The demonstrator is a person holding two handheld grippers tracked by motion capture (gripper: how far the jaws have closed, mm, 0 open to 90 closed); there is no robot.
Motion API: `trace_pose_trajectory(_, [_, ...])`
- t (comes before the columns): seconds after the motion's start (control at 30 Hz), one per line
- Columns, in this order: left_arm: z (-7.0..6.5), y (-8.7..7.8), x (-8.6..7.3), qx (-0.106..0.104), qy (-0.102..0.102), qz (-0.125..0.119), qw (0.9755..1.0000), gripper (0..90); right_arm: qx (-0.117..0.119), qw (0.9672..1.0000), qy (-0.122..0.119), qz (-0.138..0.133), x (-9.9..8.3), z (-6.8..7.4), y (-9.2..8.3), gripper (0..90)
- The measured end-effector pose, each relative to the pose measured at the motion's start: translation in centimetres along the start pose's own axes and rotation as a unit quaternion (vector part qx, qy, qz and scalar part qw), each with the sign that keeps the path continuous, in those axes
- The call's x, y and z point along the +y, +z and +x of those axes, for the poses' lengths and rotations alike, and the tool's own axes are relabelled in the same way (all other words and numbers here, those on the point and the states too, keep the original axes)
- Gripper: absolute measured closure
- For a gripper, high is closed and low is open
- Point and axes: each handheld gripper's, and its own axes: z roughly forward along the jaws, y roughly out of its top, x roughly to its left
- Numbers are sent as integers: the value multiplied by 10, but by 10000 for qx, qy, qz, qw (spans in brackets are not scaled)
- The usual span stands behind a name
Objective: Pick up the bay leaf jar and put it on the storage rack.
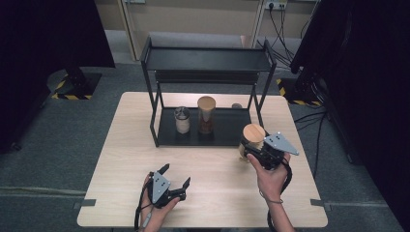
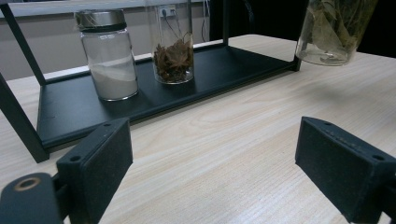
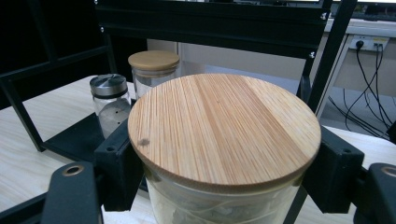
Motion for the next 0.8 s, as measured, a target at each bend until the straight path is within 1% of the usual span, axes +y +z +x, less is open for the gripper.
trace_pose_trajectory(0.37, [0, 0, 0, -6, -7, 4, 10000, 105, -31, 10000, -15, 16, 6, -1, 8, 253])
trace_pose_trajectory(0.8, [0, 0, 0, -6, 0, 0, 10000, 105, -108, 9999, 27, 60, 11, -5, 20, 253])
